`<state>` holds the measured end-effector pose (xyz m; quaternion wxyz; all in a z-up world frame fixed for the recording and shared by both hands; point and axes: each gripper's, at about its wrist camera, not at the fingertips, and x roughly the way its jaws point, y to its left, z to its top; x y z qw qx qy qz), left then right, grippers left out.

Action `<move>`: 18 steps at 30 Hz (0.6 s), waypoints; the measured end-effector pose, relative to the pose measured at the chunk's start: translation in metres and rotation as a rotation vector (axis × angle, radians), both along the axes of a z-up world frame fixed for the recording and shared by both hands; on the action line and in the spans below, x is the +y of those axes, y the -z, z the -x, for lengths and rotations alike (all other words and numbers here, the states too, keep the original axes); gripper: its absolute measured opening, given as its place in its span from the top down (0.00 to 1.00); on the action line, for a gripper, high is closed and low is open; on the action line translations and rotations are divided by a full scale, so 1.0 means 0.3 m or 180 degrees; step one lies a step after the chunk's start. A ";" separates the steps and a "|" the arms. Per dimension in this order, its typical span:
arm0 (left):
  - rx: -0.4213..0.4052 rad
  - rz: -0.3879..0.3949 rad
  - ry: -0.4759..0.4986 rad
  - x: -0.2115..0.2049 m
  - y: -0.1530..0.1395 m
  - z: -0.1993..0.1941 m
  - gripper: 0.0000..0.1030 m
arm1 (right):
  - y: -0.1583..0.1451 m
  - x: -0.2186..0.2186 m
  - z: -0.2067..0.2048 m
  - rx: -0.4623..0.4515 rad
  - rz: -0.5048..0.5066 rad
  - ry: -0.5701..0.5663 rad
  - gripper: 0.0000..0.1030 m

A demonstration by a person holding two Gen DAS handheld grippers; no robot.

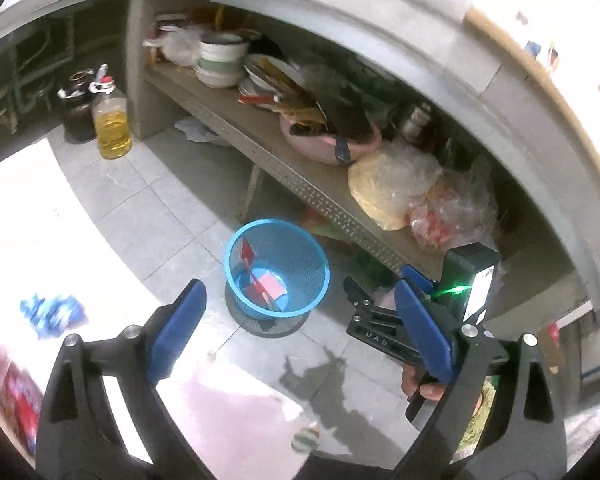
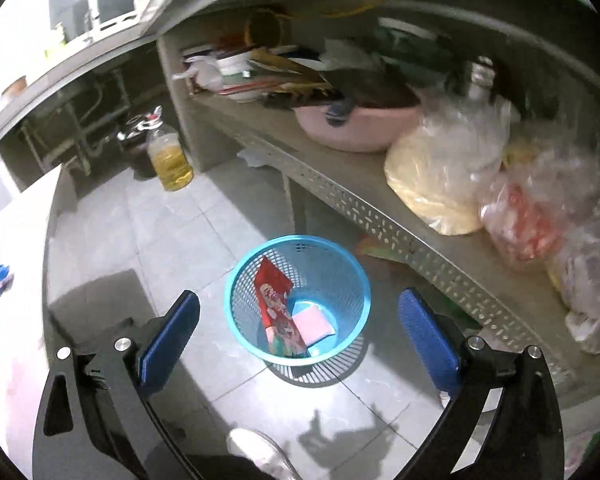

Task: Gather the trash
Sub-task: 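Move both tools back over the table toward the remaining trash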

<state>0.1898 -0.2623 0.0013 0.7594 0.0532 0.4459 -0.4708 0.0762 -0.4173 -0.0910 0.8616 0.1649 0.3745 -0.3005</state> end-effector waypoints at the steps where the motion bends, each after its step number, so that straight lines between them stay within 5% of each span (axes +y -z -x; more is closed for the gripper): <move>1: -0.0015 0.0036 -0.0067 0.042 -0.010 0.005 0.09 | -0.022 0.014 0.007 0.0009 -0.0001 -0.0053 0.06; 10: -0.0184 0.0358 -0.0622 0.410 -0.059 0.082 0.08 | -0.249 0.166 0.050 -0.0391 0.0359 -0.0388 0.06; 18: -0.0339 0.0391 -0.1125 0.714 -0.045 0.153 0.08 | -0.350 0.320 -0.022 -0.0601 0.0265 -0.0906 0.06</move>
